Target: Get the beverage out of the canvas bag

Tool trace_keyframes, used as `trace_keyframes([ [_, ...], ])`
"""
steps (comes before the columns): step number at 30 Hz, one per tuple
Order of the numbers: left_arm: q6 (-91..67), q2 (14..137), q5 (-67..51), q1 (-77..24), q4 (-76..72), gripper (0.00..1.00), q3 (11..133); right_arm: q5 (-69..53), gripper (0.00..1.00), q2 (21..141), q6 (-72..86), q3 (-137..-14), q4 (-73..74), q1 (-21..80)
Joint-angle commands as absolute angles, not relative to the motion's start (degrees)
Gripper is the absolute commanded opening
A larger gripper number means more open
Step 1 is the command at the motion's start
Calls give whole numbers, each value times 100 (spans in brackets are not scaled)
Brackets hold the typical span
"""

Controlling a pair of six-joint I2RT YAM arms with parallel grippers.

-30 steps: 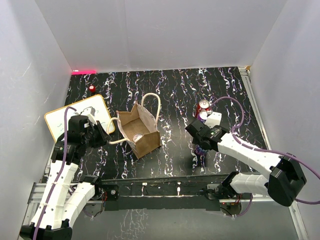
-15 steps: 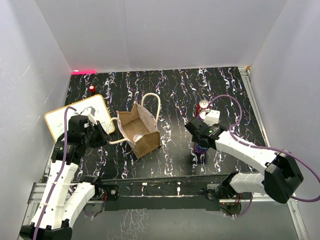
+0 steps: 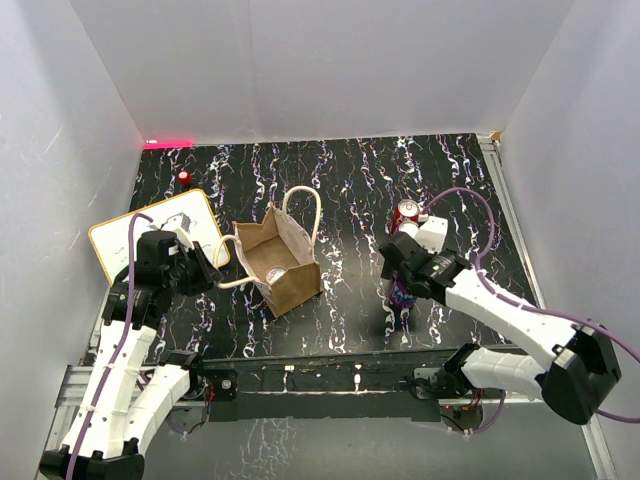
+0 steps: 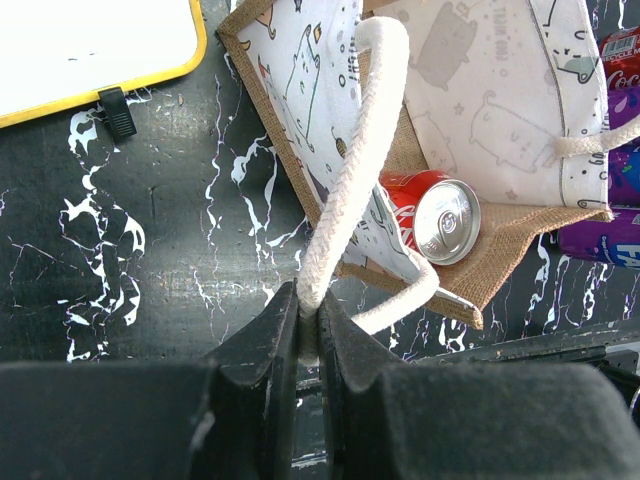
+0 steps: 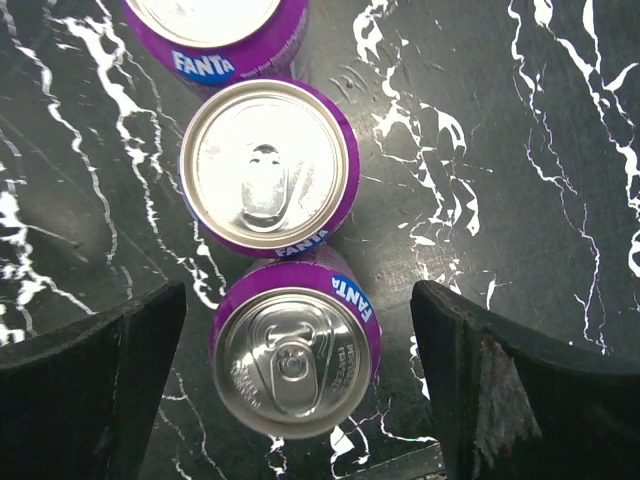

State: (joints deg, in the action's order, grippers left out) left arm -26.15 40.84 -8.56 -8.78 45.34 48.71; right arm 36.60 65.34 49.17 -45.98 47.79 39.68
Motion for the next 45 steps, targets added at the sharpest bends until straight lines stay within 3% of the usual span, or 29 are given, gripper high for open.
trace_keyframes([
  [1,-2575,4065,-860,-843,4518,0,4839,3654,100,6075,4584,-4973,4614,3944],
  [6,-2575,4065,-853,-839,4519,0,4839,2881,100,5661,3575,-5219,4069,3949],
  [11,-2581,4061,-844,-843,4518,0,4846,1241,100,5446,2632,-5445,2979,3950],
  [17,-2593,4051,-826,-844,4525,0,4839,-1102,95,6609,2129,-6232,1901,4281],
  [23,-2610,4042,-787,-844,4526,0,4842,-172,86,8098,1669,-7617,2090,5629],
  [30,-2614,4061,-769,-839,4530,0,4839,820,74,10144,1596,-9645,3780,5937],
  [34,-2628,4067,-756,-844,4530,0,4841,1178,75,10928,1553,-10368,4583,5988],
  [39,-2628,4087,-747,-844,4532,0,4840,1174,77,11106,1484,-10321,4628,6037],
  [45,-2628,4113,-748,-842,4534,0,4841,824,89,11083,1440,-10015,4439,6036],
])
